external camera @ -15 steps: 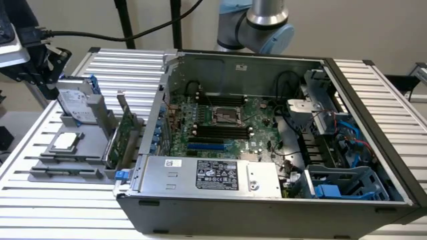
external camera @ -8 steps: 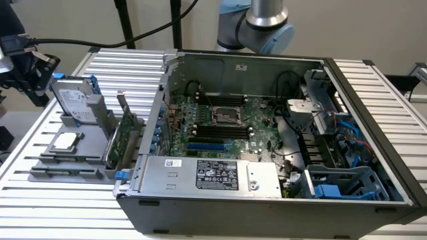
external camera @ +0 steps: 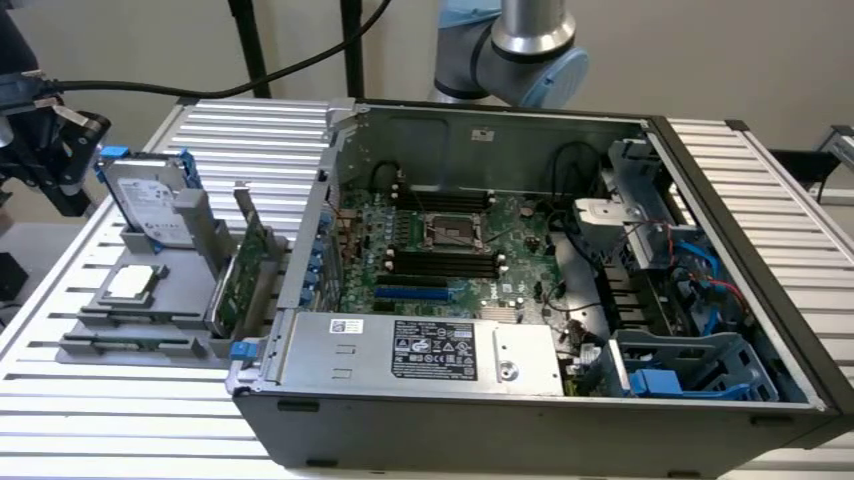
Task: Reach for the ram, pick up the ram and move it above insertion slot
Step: 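Pick up the ram and move it above insertion slot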
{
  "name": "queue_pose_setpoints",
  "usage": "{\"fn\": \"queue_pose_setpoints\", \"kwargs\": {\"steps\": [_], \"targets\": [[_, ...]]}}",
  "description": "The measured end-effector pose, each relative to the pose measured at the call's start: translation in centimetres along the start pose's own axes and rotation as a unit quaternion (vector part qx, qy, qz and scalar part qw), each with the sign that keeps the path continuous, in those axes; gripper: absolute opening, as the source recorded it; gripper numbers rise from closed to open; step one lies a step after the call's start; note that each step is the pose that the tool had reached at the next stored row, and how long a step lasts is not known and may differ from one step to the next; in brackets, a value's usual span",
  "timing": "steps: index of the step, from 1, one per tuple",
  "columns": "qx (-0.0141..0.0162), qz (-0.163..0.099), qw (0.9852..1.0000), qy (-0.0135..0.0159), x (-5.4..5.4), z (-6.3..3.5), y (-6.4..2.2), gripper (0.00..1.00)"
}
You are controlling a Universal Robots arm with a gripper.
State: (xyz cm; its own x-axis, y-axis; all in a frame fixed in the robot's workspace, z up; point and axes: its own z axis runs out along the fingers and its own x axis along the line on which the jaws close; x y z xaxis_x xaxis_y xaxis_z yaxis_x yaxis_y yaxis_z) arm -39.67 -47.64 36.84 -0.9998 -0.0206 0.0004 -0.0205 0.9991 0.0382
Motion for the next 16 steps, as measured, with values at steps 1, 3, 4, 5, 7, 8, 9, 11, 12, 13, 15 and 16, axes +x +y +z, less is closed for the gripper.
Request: {"fn": "queue_pose_setpoints", "kwargs": {"steps": [1,3,4,5,7,8,9,11,12,13,15,16], "targets": [[0.0000,0.000,1.0000,0.0000,0.00,0.00,0.00,0.11],[0.0000,0.000,1.0000,0.0000,0.00,0.00,0.00,0.11],[0.0000,0.000,1.0000,0.0000,0.00,0.00,0.00,0.11],[0.0000,0.000,1.0000,0.0000,0.00,0.00,0.00,0.11],[0.0000,0.000,1.0000,0.0000,0.00,0.00,0.00,0.11],[0.0000,0.000,1.0000,0.0000,0.00,0.00,0.00,0.11],[0.0000,0.000,1.0000,0.0000,0.00,0.00,0.00,0.11],[0.0000,0.000,1.0000,0.0000,0.00,0.00,0.00,0.11],[0.0000,-0.004,1.0000,0.0000,0.02,-0.01,0.00,0.11],[0.0001,-0.012,0.9999,0.0002,0.02,0.00,0.00,0.11],[0.0000,-0.030,0.9995,0.0009,0.03,0.01,0.01,0.11],[0.0000,-0.039,0.9992,0.0012,0.03,0.02,0.00,0.11]]}}
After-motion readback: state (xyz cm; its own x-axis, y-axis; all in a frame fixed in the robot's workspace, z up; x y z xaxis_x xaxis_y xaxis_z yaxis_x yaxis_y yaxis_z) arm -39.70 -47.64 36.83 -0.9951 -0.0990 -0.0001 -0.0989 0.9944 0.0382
